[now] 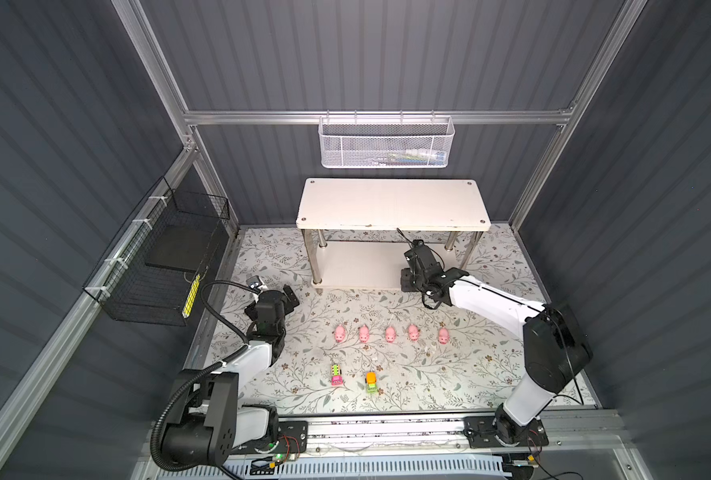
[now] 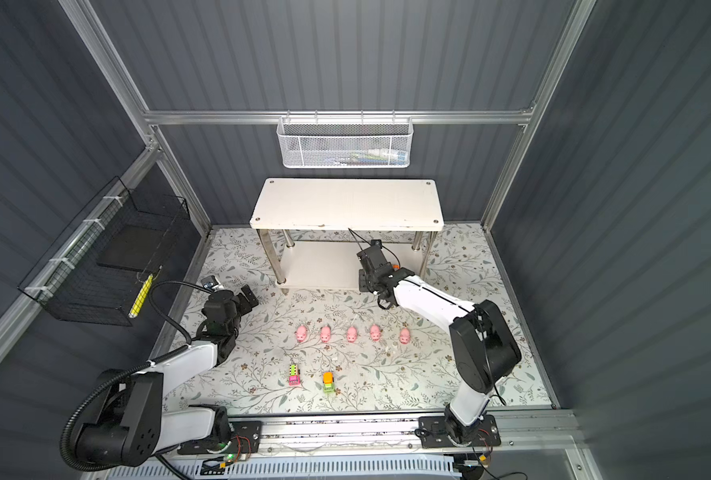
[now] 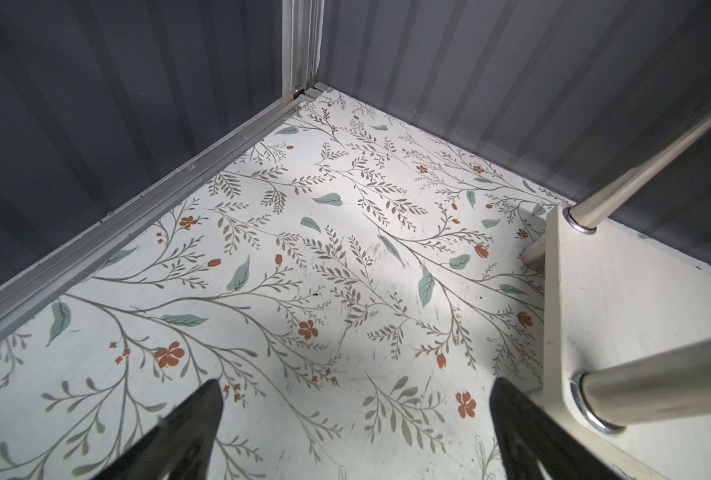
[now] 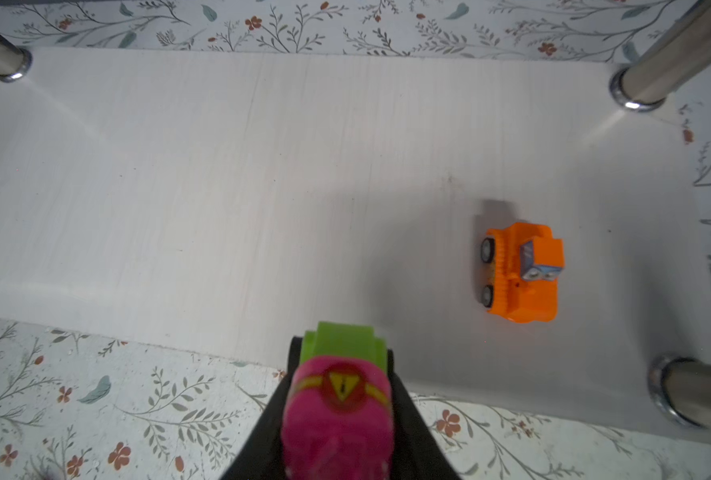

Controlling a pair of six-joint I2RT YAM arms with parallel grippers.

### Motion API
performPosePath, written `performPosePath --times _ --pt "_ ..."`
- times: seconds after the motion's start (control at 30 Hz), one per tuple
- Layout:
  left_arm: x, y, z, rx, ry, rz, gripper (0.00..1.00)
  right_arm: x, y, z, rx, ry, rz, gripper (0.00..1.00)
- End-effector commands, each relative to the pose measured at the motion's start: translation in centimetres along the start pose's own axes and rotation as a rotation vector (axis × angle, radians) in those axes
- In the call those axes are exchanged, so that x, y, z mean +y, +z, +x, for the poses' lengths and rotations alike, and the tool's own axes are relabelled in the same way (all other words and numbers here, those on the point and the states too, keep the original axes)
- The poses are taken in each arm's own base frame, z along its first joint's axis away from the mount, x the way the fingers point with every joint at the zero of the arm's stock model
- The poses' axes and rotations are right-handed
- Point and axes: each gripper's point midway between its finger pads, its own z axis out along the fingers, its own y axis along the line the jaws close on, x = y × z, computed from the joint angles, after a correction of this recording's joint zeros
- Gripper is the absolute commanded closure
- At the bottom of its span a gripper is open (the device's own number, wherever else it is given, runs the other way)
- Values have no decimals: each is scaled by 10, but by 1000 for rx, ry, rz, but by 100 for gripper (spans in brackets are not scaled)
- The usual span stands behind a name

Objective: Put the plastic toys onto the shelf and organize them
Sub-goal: 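Carry the pink-and-green car with the right gripper to the lower shelf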

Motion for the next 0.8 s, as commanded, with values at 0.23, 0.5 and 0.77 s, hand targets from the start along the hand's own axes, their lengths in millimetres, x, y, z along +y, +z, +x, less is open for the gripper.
performPosePath --times 0.23,0.5,0.77 --pt "-4 1 -5 -4 15 4 0 -8 22 -15 -15 43 8 67" --pt "-4 1 -5 -5 15 2 0 -10 32 -21 -18 55 8 67" --pt "-3 0 -6 -6 17 -1 0 -11 43 -24 -14 60 13 66"
